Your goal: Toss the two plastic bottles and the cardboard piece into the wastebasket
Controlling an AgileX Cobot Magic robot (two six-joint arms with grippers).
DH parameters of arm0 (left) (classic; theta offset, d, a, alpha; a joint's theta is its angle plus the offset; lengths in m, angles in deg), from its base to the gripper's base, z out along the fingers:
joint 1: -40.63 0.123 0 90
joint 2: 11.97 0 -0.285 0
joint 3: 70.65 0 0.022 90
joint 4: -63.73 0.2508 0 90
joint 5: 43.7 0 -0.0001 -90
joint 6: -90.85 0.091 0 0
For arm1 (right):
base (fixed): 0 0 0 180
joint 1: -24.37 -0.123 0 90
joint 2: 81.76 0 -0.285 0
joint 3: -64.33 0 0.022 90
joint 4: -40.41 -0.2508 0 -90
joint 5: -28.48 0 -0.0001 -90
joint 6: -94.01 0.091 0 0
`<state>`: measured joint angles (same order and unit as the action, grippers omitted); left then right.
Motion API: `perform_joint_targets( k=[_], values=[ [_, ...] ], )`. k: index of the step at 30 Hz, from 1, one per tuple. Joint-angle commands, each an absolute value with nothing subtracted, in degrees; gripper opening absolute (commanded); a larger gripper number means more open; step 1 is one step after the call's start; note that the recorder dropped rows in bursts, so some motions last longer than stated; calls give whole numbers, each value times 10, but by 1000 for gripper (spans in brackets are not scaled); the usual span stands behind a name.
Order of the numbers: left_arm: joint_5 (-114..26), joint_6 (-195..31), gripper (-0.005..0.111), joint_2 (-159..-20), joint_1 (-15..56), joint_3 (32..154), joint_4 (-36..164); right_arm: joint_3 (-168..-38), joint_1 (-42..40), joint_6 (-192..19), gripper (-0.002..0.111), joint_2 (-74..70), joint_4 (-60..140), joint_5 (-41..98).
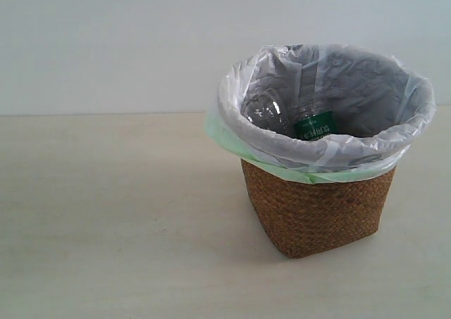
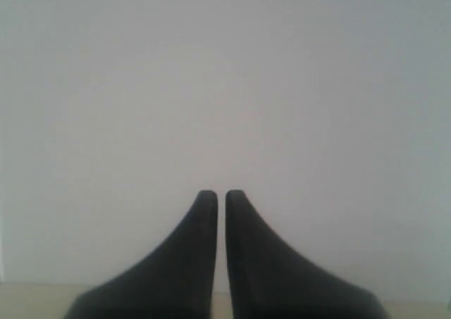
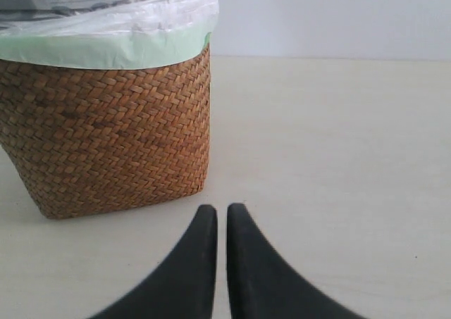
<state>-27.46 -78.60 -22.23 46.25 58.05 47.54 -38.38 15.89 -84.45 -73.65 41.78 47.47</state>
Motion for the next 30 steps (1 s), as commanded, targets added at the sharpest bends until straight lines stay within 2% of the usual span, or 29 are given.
perform_joint_targets(
  k=[1, 11, 30],
  values=[
    [-275, -793, 4, -219, 464, 556, 530, -384, 158, -847, 2, -740, 422, 469],
    [-277, -793, 4, -198, 464, 465, 600, -384, 158, -847, 2, -740, 422, 469],
    [-276, -793, 4, -198, 464, 351, 601, -384, 158, -847, 2, -740, 422, 469]
  ],
)
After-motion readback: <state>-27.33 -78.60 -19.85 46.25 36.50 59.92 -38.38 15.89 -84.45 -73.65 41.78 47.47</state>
